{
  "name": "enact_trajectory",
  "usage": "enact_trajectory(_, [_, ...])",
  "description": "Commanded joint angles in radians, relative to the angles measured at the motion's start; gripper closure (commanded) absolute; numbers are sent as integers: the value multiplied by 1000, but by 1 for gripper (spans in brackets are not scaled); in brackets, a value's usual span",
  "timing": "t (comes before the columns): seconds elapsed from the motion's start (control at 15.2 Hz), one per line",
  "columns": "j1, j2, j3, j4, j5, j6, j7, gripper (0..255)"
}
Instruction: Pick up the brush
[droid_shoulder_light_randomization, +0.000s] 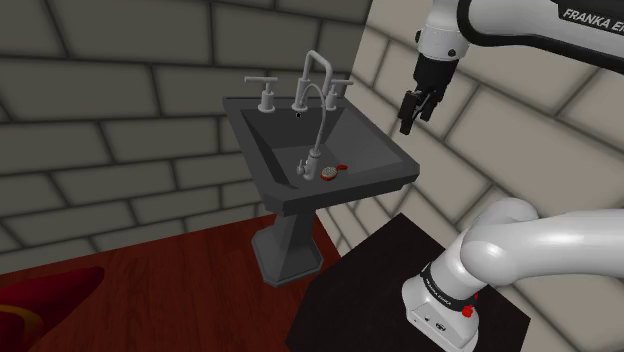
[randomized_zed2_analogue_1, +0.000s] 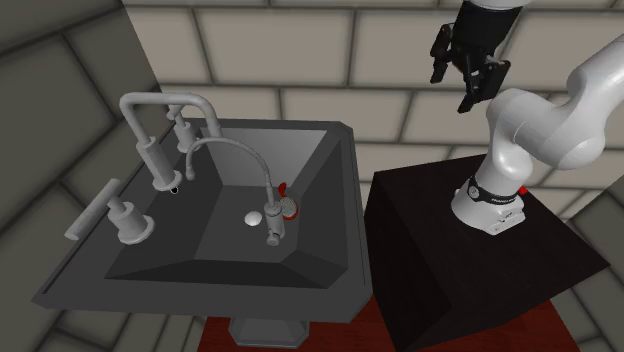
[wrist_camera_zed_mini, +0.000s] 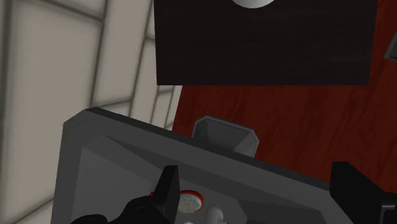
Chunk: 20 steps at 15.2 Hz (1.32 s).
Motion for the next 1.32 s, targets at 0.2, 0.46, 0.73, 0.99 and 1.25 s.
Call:
enact_trajectory(0.2, [-26, 65, 4, -36, 13, 100, 71, 0])
enact_trajectory(0.46, [-61, 168, 8, -65, 25, 231, 162, 0])
enact_trajectory(0.73, [-95, 286, 8, -73, 33, 358, 249, 0])
enact_trajectory(0.99, [-127, 416, 3, -61, 37, 477, 332, 0])
enact_trajectory(1.25, [-155, 552, -6, -30, 39, 586, 411, 0])
